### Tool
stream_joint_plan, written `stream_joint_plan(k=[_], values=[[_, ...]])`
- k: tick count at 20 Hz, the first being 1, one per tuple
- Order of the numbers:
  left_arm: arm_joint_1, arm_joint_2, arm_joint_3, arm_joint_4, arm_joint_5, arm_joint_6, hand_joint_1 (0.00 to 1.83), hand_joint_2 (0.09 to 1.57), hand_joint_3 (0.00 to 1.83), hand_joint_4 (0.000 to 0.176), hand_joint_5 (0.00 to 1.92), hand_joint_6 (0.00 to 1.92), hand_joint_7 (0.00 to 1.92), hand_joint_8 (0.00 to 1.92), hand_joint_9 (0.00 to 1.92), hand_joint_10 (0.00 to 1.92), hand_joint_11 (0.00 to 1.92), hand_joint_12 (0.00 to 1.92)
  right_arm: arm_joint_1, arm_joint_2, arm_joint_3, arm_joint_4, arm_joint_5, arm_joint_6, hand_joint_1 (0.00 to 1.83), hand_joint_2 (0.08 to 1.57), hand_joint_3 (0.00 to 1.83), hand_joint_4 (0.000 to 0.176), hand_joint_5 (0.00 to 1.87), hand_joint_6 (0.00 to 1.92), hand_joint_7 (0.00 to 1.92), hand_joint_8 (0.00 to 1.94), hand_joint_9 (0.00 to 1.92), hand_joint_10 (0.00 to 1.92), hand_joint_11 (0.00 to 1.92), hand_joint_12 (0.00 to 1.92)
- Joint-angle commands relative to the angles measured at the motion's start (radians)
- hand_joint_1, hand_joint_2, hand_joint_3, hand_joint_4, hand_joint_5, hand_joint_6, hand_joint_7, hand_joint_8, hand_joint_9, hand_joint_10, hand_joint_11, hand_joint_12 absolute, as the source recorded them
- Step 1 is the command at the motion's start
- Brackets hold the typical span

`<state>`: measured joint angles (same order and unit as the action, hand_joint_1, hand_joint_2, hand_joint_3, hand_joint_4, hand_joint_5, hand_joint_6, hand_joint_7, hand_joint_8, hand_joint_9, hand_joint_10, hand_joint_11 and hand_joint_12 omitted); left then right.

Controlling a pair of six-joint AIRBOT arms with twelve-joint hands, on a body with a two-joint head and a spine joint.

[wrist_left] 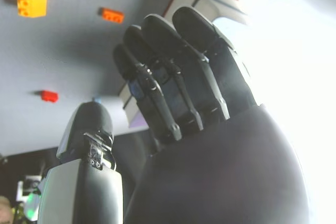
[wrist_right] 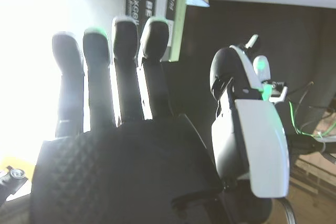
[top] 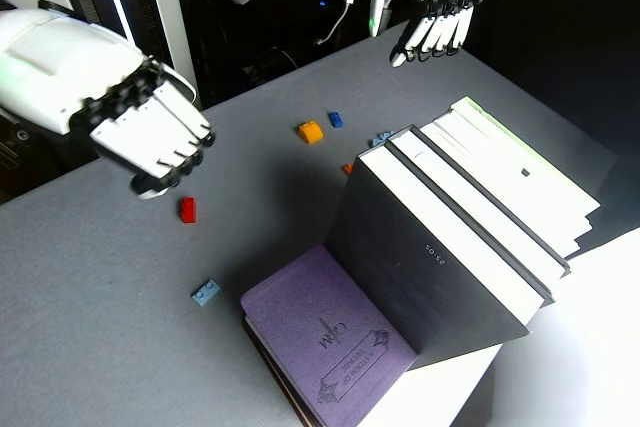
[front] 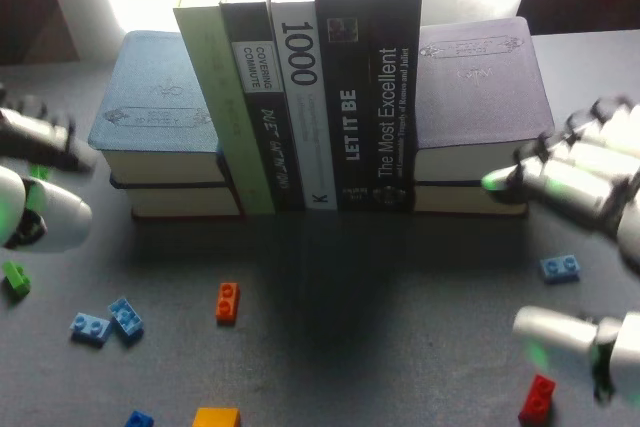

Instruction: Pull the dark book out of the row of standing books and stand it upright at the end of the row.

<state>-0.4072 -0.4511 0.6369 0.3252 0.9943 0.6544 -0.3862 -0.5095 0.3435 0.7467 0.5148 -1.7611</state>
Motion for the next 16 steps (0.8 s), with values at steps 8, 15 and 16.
stream_joint_plan(k=[8, 15, 16], values=[[-0.014, 0.007, 0.004, 0.032, -0.062, 0.003, 0.15, 1.32, 0.00, 0.000, 0.13, 0.01, 0.15, 0.01, 0.16, 0.01, 0.00, 0.53, 0.000, 0.005, -0.018, -0.030, 0.079, -0.030, 0.00, 1.17, 0.06, 0.000, 0.02, 0.22, 0.05, 0.00, 0.00, 0.00, 0.00, 0.00], [-0.016, 0.007, 0.004, 0.033, -0.062, 0.003, 0.06, 1.30, 0.00, 0.008, 0.08, 0.00, 0.13, 0.00, 0.14, 0.00, 0.00, 0.54, 0.031, -0.005, -0.056, -0.030, 0.272, -0.127, 0.00, 1.18, 0.04, 0.016, 0.00, 0.07, 0.00, 0.00, 0.00, 0.00, 0.00, 0.00], [-0.016, 0.007, 0.005, 0.033, -0.062, 0.003, 0.05, 1.30, 0.00, 0.011, 0.07, 0.00, 0.13, 0.00, 0.13, 0.00, 0.00, 0.54, 0.046, -0.010, -0.053, -0.030, 0.283, -0.146, 0.00, 1.18, 0.04, 0.016, 0.00, 0.05, 0.00, 0.00, 0.00, 0.00, 0.00, 0.00]])
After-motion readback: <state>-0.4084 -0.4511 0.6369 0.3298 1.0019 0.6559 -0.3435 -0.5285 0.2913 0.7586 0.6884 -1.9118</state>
